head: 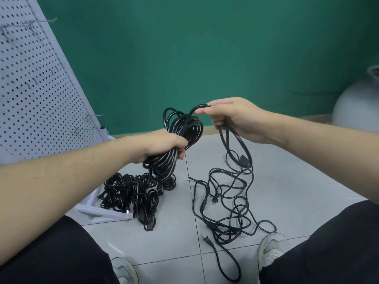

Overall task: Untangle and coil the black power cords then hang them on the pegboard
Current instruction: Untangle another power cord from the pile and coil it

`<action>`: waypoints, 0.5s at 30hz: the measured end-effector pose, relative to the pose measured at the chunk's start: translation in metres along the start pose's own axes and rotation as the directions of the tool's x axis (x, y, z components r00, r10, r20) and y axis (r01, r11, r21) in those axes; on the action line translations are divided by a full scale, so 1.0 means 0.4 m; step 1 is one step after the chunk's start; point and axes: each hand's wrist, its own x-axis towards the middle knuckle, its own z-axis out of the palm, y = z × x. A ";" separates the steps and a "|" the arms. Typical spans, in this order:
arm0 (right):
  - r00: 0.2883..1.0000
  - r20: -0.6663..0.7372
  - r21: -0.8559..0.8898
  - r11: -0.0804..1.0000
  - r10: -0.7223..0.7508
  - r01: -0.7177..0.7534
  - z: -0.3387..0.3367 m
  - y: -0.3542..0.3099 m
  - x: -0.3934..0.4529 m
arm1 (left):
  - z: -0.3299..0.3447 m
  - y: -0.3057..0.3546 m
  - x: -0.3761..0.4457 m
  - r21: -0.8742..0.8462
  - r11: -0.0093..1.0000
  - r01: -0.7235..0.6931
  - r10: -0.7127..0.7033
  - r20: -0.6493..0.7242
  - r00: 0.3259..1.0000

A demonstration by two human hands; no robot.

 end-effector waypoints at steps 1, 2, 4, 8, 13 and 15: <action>1.000 -0.009 -0.011 1.000 -0.005 0.005 0.001 0.006 0.000 | -0.008 -0.008 -0.002 0.019 1.000 0.019 -0.020 0.056 0.998; 1.000 -0.021 -0.039 0.999 -0.012 0.011 0.006 0.010 -0.001 | -0.012 -0.014 -0.009 0.033 0.999 0.028 -0.033 0.139 0.990; 0.997 -0.058 -0.142 0.989 -0.055 0.046 0.017 0.014 -0.002 | -0.013 -0.031 -0.016 -0.006 1.000 0.011 -0.009 0.351 0.936; 0.980 -0.102 -0.372 0.920 -0.171 0.122 0.004 0.017 0.011 | -0.002 -0.042 -0.024 -0.147 0.989 -0.022 0.103 0.570 0.815; 0.995 -0.092 -0.502 0.862 0.025 -0.068 -0.028 0.066 0.017 | -0.022 -0.037 -0.025 -0.193 0.974 -0.121 0.203 0.492 0.847; 0.966 -0.105 -0.553 0.793 0.238 -0.255 -0.030 0.073 0.007 | -0.033 -0.036 -0.028 -0.137 0.978 -0.158 0.203 0.451 0.869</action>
